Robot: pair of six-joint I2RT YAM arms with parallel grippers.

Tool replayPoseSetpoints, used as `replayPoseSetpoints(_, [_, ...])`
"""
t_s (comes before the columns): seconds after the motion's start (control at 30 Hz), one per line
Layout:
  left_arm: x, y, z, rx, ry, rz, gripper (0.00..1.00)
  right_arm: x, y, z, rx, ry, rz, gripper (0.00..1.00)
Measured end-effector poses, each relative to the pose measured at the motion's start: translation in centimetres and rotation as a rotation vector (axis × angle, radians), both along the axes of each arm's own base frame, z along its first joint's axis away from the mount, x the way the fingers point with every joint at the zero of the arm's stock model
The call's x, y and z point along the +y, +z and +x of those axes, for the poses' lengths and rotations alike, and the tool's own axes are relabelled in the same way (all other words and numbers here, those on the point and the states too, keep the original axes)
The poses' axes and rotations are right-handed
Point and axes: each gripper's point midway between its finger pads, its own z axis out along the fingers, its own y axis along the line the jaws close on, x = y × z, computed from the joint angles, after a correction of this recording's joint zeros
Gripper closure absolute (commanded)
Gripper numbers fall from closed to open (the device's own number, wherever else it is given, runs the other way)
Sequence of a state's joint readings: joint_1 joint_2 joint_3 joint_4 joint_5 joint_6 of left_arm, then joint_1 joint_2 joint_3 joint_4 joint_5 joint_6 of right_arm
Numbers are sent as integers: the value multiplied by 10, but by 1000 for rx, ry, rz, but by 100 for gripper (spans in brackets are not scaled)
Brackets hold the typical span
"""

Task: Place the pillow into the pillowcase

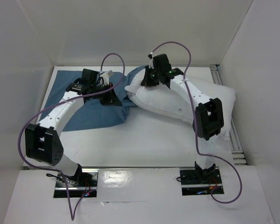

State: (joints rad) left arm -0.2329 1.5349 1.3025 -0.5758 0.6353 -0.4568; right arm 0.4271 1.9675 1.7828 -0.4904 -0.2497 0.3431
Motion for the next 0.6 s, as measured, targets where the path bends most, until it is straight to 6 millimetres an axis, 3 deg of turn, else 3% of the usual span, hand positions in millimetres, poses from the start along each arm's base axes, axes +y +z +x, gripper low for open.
replayPoseSetpoints(0.2, [-7,28,1,-47,-48,-43,100,23,-44,-26,33,19,-66,100])
replayPoseSetpoints(0.33, [-8,29,-8,-22,-77,-55,99,37,-47,-35,6,31,-78,100])
replayPoseSetpoints(0.4, [-9,30,-11,-21,-94,-60,45,42,-47,-38,-3,36,-80,100])
replayPoseSetpoints(0.47, [-14,36,-18,-16,-124,-76,13,44,-49,-42,0,39,-81,100])
replayPoseSetpoints(0.57, [-18,55,-19,-52,-144,-65,12,46,-57,-48,19,45,-80,100])
replayPoseSetpoints(0.6, [-17,63,-16,-87,-139,-40,21,47,-59,-50,23,48,-79,100])
